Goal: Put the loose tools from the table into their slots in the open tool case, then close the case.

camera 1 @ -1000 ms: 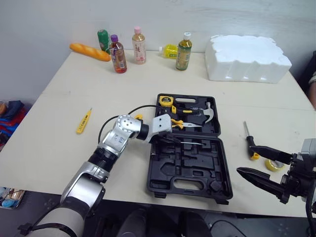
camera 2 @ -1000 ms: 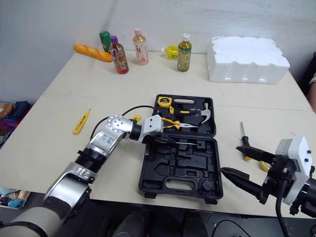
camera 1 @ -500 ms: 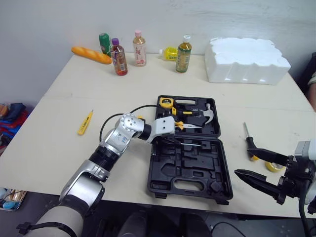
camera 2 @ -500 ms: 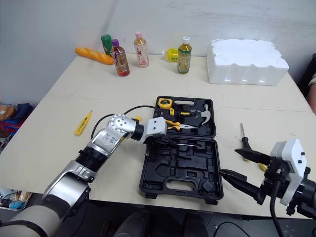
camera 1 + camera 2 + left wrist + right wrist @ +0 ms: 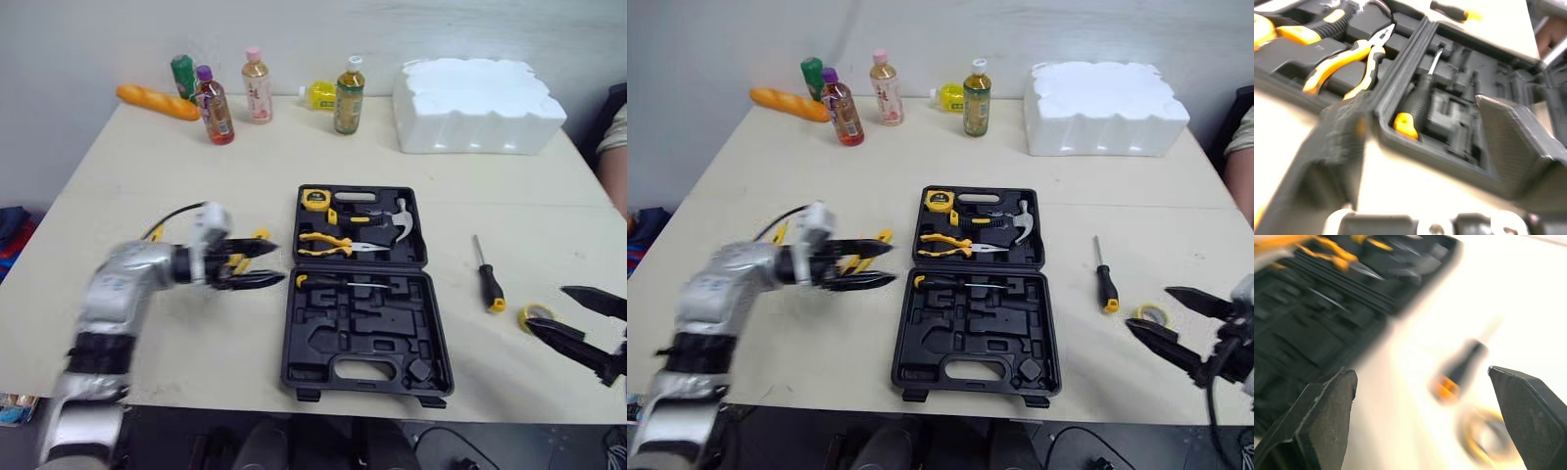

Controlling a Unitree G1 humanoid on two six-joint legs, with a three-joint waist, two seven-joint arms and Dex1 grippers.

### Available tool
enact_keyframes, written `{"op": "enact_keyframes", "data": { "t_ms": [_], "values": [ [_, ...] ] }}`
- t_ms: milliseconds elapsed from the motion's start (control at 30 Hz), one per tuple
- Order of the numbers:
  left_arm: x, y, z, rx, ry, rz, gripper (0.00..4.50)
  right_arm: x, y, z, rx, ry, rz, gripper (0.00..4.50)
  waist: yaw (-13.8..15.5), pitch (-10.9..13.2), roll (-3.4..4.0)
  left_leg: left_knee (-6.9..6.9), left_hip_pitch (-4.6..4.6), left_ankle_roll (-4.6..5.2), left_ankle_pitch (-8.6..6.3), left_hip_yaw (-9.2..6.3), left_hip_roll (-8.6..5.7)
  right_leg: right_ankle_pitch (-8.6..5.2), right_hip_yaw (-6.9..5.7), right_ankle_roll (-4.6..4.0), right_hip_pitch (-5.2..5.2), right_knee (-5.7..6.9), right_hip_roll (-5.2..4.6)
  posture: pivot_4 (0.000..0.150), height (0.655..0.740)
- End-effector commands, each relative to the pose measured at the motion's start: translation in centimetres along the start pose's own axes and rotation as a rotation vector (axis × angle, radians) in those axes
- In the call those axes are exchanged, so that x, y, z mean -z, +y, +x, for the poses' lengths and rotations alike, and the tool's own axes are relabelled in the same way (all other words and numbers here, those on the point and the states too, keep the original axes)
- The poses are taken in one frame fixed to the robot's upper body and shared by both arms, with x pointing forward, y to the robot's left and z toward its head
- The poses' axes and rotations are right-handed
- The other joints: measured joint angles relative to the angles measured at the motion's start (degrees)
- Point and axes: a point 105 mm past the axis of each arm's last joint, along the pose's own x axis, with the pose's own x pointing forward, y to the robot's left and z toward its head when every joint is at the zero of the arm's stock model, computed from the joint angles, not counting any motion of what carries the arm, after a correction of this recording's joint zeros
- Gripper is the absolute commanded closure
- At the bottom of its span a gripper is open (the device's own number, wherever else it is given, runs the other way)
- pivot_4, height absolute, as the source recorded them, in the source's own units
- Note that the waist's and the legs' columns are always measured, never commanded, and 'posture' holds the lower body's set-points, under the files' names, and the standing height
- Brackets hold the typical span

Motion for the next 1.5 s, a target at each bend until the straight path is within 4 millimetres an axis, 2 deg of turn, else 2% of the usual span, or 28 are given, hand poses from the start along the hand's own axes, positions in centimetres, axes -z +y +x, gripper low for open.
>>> {"op": "enact_keyframes", "data": {
  "t_ms": [33, 67, 167, 333, 400, 567, 633, 700, 833, 933, 1067, 1267, 1500],
  "values": [
    [0.1, 2.7, -5.8, -0.245, -0.053, -0.048, 0.13, 0.0, -2.3, -2.5, 0.095, 0.007, -0.025, 0.0, 0.03, 0.01, 0.01, -0.04, 0.02, 0.19, -0.11, 0.0, 0.0, -0.01, 0.01, -0.02, -0.01, 0.0, -0.01, 0.15, 0.7383],
    [0.9, 3.8, -8.3, -0.348, -0.05, -0.073, 0.13, 0.4, -3.1, -3.2, 0.127, 0.018, -0.02, 0.0, 0.06, 0.01, 0.01, -0.05, 0.06, 0.33, -0.2, 0.0, 0.0, -0.02, 0.04, -0.03, 0.0, 0.0, -0.05, 0.15, 0.7383],
    [2.1, 5.8, -13.7, -0.571, -0.055, -0.106, 0.13, 1.6, -5.1, -4.4, 0.211, 0.05, -0.009, 0.0, 0.11, 0.02, 0.02, -0.07, 0.14, 0.33, -0.2, -0.01, 0.01, -0.03, 0.1, -0.06, 0.04, 0.0, -0.14, 0.15, 0.7383],
    [3.3, 6.8, -18.4, -0.729, 0.003, -0.062, 0.13, 2.8, -6.7, -5.0, 0.262, 0.088, -0.012, 0.0, 0.08, 0.08, 0.01, -0.17, 0.15, -0.01, -0.39, -0.05, 0.04, -0.06, 0.38, -0.12, 0.04, -0.06, -0.25, 0.15, 0.7383],
    [3.5, 7.0, -18.8, -0.745, 0.026, -0.032, 0.13, 2.7, -6.9, -4.8, 0.263, 0.092, -0.018, 0.0, -0.04, 0.1, 0.06, -0.21, 0.14, -0.04, -0.4, -0.03, 0.04, -0.06, 0.46, -0.12, -0.04, -0.06, -0.24, 0.15, 0.7383],
    [3.1, 6.8, -16.4, -0.68, 0.069, 0.092, 0.13, 1.9, -5.7, -3.5, 0.226, 0.064, -0.04, 0.0, -0.03, 0.17, 0.17, -0.27, 0.12, -0.22, -0.48, -0.03, 0.16, -0.1, 0.46, -0.19, -0.11, -0.02, -0.15, 0.15, 0.7383],
    [2.4, 5.2, -13.4, -0.52, 0.076, 0.134, 0.13, 0.9, -4.1, -2.4, 0.184, 0.008, -0.018, 0.0, 0.01, 0.17, 0.18, -0.28, 0.09, -0.31, -0.47, -0.02, 0.19, -0.1, 0.46, -0.19, -0.14, -0.01, -0.1, 0.15, 0.7383],
    [0.9, 2.6, -10.3, -0.32, 0.053, 0.146, 0.13, 0.2, -2.4, -1.4, 0.152, -0.025, -0.004, 0.0, 0.05, 0.2, 0.2, -0.22, 0.06, -0.57, -0.39, -0.02, 0.26, -0.1, 0.46, -0.2, -0.11, -0.01, -0.07, 0.15, 0.7383],
    [-1.0, -0.5, -7.2, -0.143, 0.061, 0.172, 0.13, -0.4, -0.5, -0.1, 0.145, -0.05, 0.021, 0.0, 0.02, 0.21, 0.21, -0.17, -0.01, -0.59, -0.39, -0.02, 0.28, -0.1, 0.49, -0.2, -0.15, -0.01, -0.06, 0.15, 0.7383],
    [-3.6, -4.8, -3.5, 0.131, 0.066, 0.245, 0.13, -0.8, 2.1, 2.9, 0.126, -0.074, 0.046, 0.0, 0.01, 0.22, 0.21, -0.18, 0.02, -0.58, -0.38, -0.01, 0.3, -0.11, 0.52, -0.21, -0.14, -0.01, -0.02, 0.15, 0.7383],
    [-4.7, -7.5, -1.5, 0.323, 0.071, 0.283, 0.13, -0.5, 3.9, 5.8, 0.151, -0.093, 0.1, 0.0, -0.23, 0.28, 0.33, -0.18, 0.11, -0.46, -0.2, 0.1, 0.31, -0.1, 0.69, -0.21, -0.15, 0.1, 0.05, 0.15, 0.7383],
    [-5.8, -8.4, 0.1, 0.416, 0.007, 0.303, 0.13, -0.2, 3.9, 9.5, 0.309, -0.128, 0.185, 0.0, -0.21, 0.36, 0.34, -0.18, -0.09, -0.41, -0.02, 0.47, 0.27, -0.13, 1.13, -0.26, -0.73, 0.59, 0.19, 0.15, 0.7383],
    [-6.4, -9.4, 1.7, 0.479, -0.019, 0.345, 0.13, 0.9, 4.8, 13.0, 0.29, -0.069, 0.204, 0.0, -0.25, 0.38, 0.3, -0.1, -0.01, -0.38, 0.03, 0.63, 0.34, -0.11, 1.44, -0.23, -0.74, 0.73, 0.75, 0.15, 0.7383]
  ]
}}
